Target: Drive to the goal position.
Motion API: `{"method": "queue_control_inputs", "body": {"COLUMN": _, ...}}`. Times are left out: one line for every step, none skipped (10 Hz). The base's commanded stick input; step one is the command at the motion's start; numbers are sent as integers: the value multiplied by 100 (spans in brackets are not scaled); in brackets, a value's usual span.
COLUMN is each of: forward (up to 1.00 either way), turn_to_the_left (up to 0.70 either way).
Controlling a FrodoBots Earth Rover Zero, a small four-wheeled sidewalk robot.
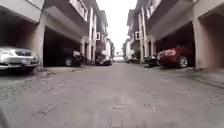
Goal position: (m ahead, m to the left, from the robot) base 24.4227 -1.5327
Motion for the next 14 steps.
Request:
{"method": "queue_control_inputs", "body": {"forward": 70, "turn_to_the_left": 0}}
{"method": "queue_control_inputs", "body": {"forward": 70, "turn_to_the_left": 0}}
{"method": "queue_control_inputs", "body": {"forward": 70, "turn_to_the_left": 0}}
{"method": "queue_control_inputs", "body": {"forward": 70, "turn_to_the_left": 0}}
{"method": "queue_control_inputs", "body": {"forward": 70, "turn_to_the_left": 0}}
{"method": "queue_control_inputs", "body": {"forward": 70, "turn_to_the_left": -4}}
{"method": "queue_control_inputs", "body": {"forward": 70, "turn_to_the_left": -20}}
{"method": "queue_control_inputs", "body": {"forward": 70, "turn_to_the_left": -34}}
{"method": "queue_control_inputs", "body": {"forward": 70, "turn_to_the_left": -18}}
{"method": "queue_control_inputs", "body": {"forward": 70, "turn_to_the_left": -2}}
{"method": "queue_control_inputs", "body": {"forward": 70, "turn_to_the_left": 0}}
{"method": "queue_control_inputs", "body": {"forward": 70, "turn_to_the_left": 0}}
{"method": "queue_control_inputs", "body": {"forward": 70, "turn_to_the_left": 0}}
{"method": "queue_control_inputs", "body": {"forward": 70, "turn_to_the_left": 0}}
